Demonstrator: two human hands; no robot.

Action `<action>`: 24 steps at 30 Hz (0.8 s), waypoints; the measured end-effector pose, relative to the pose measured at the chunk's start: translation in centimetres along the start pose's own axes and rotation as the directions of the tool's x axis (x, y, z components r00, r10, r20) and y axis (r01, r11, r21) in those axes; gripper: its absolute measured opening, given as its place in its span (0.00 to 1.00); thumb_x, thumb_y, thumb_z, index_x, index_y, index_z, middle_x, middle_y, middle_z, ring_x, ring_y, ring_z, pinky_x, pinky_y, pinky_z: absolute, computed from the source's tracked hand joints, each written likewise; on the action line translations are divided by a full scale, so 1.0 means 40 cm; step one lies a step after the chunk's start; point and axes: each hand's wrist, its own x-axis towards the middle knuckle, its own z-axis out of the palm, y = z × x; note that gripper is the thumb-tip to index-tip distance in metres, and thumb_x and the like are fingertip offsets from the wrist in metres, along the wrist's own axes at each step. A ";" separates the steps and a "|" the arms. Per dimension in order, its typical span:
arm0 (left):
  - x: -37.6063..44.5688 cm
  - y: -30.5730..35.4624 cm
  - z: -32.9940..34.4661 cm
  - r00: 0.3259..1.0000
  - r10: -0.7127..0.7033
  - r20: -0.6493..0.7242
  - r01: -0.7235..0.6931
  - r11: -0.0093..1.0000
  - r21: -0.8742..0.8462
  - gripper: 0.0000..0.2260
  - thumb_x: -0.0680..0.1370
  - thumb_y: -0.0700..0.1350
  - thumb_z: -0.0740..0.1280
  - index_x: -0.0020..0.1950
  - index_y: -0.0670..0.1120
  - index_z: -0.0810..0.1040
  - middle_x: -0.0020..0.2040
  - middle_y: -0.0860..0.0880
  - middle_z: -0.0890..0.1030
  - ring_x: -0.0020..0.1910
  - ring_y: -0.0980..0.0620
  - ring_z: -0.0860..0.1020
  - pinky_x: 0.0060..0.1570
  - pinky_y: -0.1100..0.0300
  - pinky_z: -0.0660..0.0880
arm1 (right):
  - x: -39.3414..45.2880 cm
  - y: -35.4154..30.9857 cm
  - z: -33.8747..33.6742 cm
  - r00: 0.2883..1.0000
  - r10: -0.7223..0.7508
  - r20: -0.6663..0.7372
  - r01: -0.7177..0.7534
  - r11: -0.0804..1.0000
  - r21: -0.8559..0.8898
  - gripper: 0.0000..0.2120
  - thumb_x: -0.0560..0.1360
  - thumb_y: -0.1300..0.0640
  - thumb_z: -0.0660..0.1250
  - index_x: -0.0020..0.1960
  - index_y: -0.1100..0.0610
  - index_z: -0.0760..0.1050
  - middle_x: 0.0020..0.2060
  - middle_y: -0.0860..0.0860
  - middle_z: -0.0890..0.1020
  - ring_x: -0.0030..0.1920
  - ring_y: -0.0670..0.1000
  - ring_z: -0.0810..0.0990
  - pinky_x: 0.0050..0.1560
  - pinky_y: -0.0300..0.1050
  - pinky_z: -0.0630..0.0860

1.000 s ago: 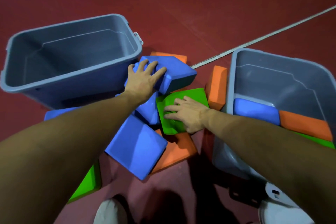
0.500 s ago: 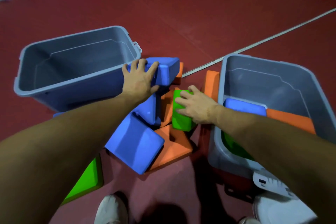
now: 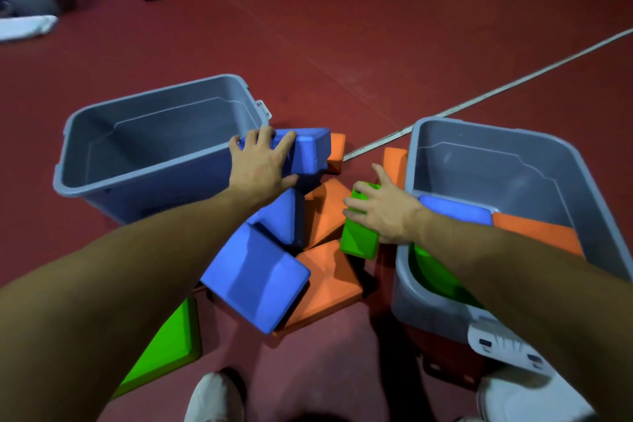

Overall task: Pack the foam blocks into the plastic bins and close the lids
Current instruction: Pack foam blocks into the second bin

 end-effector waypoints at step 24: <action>0.050 0.053 -0.083 0.957 -0.222 -0.184 0.204 0.972 -0.115 0.33 0.70 0.59 0.71 0.71 0.51 0.65 0.61 0.40 0.69 0.59 0.38 0.68 0.58 0.38 0.64 | -0.130 0.061 -0.036 0.651 0.657 -0.381 -0.393 0.721 0.571 0.41 0.62 0.36 0.75 0.63 0.63 0.70 0.59 0.60 0.74 0.58 0.63 0.72 0.48 0.59 0.78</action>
